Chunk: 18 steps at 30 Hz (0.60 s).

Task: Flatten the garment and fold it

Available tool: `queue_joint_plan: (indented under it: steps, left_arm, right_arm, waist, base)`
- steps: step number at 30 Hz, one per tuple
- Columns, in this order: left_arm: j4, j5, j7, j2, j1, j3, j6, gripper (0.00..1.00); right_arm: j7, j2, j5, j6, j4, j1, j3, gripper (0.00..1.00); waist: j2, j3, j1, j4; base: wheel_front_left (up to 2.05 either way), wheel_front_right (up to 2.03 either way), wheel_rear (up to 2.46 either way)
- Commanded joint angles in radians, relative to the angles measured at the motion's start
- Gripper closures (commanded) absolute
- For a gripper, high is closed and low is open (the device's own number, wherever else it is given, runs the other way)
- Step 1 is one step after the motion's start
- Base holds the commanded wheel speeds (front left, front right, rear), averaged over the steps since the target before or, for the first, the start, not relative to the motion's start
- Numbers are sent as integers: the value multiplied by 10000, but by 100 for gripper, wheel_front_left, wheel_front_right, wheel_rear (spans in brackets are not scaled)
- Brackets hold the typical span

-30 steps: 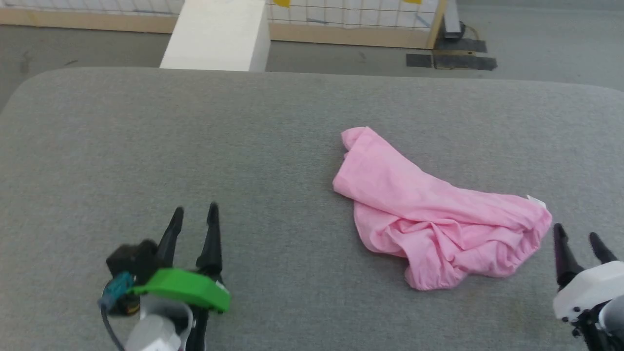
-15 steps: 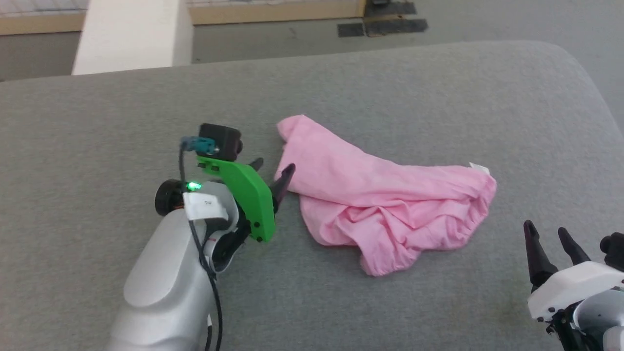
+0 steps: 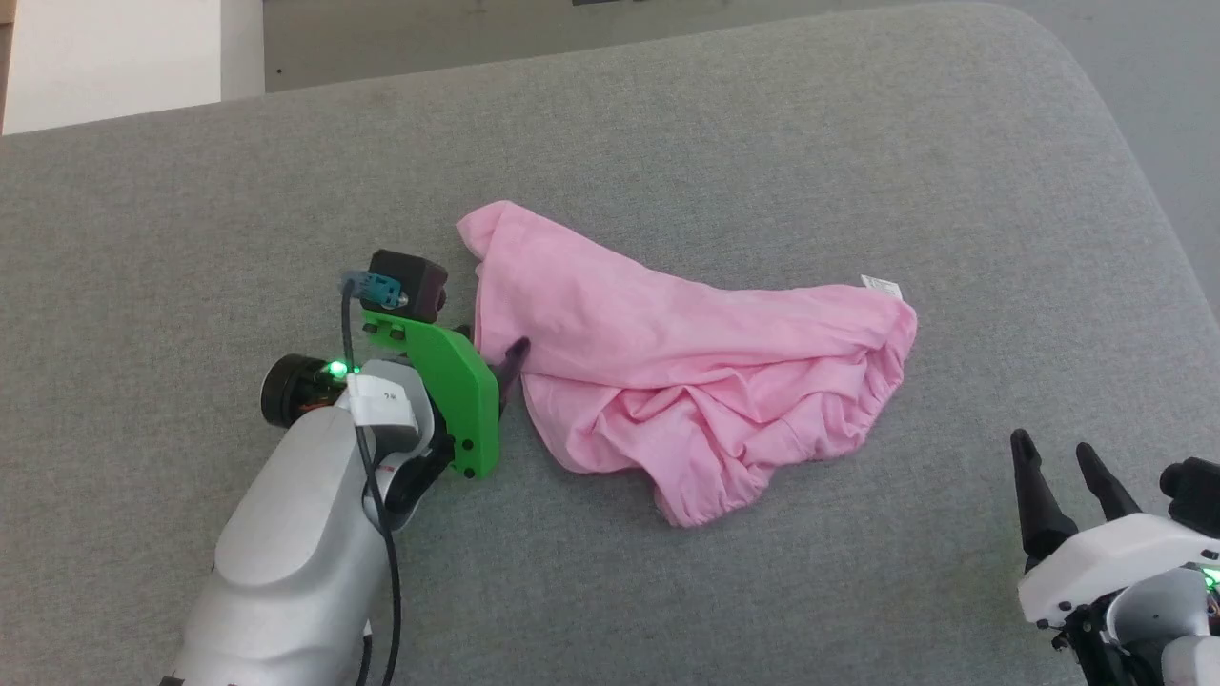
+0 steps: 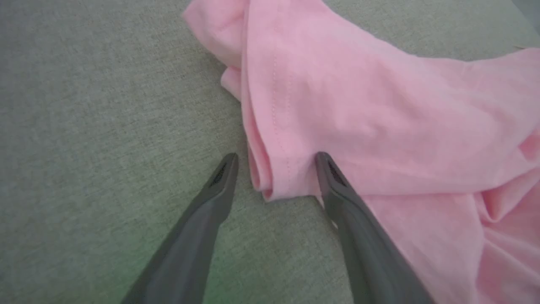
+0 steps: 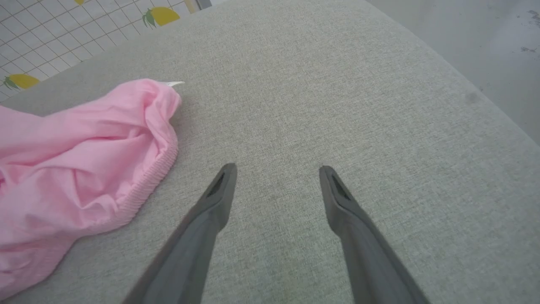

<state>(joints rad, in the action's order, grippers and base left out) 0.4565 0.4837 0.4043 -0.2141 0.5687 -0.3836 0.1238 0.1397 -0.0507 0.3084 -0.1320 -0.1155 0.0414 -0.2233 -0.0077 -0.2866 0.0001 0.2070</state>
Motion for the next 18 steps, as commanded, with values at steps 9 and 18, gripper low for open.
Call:
queue_joint_plan:
  steps: [9,18]
  left_arm:
    - [-646,900,-1454,47,144,460,63,100]
    - [-2609,1588,-2310,-196,-1716,1638,-791,100]
  right_arm:
    - [-127,5,-12,13,-238,218,122,0]
    - [99,5,-135,13,-298,125,133,0]
  waist:
    - [77,348,-1,-544]
    - [77,1032,-1,-1741]
  base:
    - [0,0,0]
    - [0,0,0]
